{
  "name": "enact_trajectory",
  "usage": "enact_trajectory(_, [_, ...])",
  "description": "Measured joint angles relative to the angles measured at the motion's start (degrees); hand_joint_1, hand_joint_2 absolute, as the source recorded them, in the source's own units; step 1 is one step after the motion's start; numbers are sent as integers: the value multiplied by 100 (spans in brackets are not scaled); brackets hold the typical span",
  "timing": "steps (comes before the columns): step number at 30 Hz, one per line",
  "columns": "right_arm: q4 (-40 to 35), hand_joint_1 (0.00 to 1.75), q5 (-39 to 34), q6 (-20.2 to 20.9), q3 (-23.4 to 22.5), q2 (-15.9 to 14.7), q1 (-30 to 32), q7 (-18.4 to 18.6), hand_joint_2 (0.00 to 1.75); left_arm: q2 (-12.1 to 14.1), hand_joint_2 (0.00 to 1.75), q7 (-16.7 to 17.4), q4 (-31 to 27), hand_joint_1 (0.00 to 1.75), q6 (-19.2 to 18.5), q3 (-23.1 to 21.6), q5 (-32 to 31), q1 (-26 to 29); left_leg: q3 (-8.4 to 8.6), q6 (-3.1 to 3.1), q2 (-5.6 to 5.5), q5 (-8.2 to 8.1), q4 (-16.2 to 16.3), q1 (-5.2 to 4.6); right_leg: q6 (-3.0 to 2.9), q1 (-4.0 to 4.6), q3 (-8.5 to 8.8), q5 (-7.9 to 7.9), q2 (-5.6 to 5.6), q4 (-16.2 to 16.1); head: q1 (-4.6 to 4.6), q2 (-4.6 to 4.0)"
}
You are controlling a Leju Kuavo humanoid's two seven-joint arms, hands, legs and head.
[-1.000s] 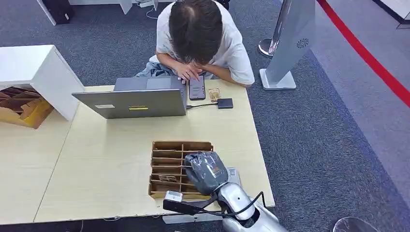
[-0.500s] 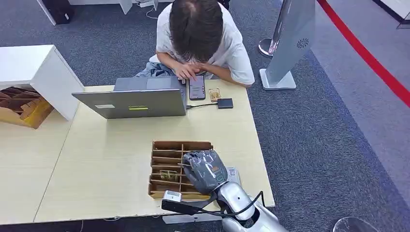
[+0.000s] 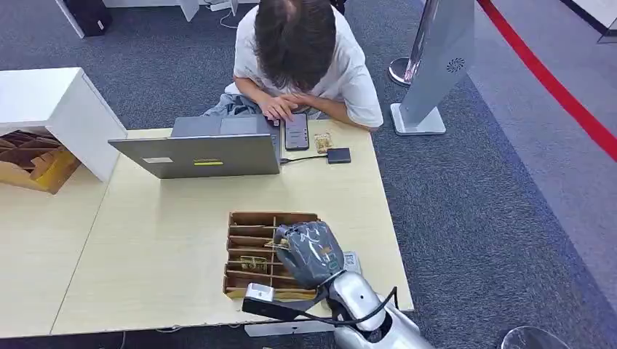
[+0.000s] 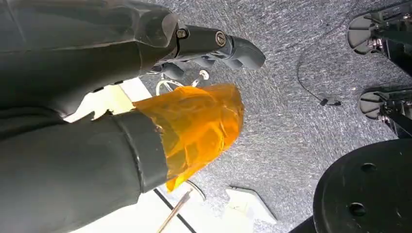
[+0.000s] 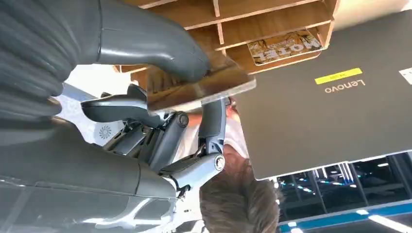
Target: Pass the card to the sensor for recognition and then transmit it.
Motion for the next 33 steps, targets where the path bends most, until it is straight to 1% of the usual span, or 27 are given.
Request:
enact_trajectory(1, [-4, 164, 0, 0, -2, 0, 0, 0, 175, 0, 0, 0, 0, 0, 0, 2, 0, 0, 0, 0, 0, 0, 0, 0, 0, 0, 0, 0, 0, 0, 0, 0])
enact_trajectory(2, [-9, 169, 0, 0, -6, 0, 0, 0, 175, 0, 0, 0, 0, 0, 0, 4, 0, 0, 0, 0, 0, 0, 0, 0, 0, 0, 0, 0, 0, 0, 0, 0])
enact_trajectory(4, [-24, 168, 0, 0, -7, 0, 1, 0, 175, 0, 0, 0, 0, 0, 0, 4, 0, 0, 0, 0, 0, 0, 0, 0, 0, 0, 0, 0, 0, 0, 0, 0])
enact_trajectory(8, [-94, 175, 0, -9, -17, -9, 19, -4, 175, 0, 0, -9, 0, 0, 2, 22, -22, 3, 0, 0, 0, 0, 0, 0, 0, 0, 0, 0, 0, 0, 0, 0])
enact_trajectory(11, [-243, 175, 0, -31, -44, -28, 44, -26, 175, -2, 0, -28, 0, 0, 15, 54, -50, 12, 0, 0, 0, 0, 0, 0, 0, 0, 0, 0, 0, 0, 0, 0])
enact_trajectory(19, [-961, 175, -9, -208, -159, -140, 132, -111, 175, -7, 0, -57, 0, 0, 35, 199, -105, 59, 0, 0, 0, 0, 0, 0, 0, 0, 0, 0, 0, 0, 0, 0])
enact_trajectory(22, [-1285, 175, -59, -319, -199, -188, 169, -218, 175, -9, 0, -103, 0, 0, 35, 275, -120, 87, 0, 0, 0, 0, 0, 0, 0, 0, -1, 0, 0, 0, 0, 0])
enact_trajectory(29, [-1876, 175, -122, -337, -232, -265, 173, -345, 175, -24, 0, -151, 0, 0, 35, 341, -168, 106, 0, 0, 0, 0, 0, 0, 0, 0, 0, 0, 0, 0, 0, 0])
enact_trajectory(33, [-2127, 175, -157, -418, -232, -297, 171, -404, 175, -31, 0, -157, 0, 0, 33, 411, -214, 113, 0, 0, 0, 0, 0, 0, 0, 0, 0, 0, 0, 0, 0, 0])
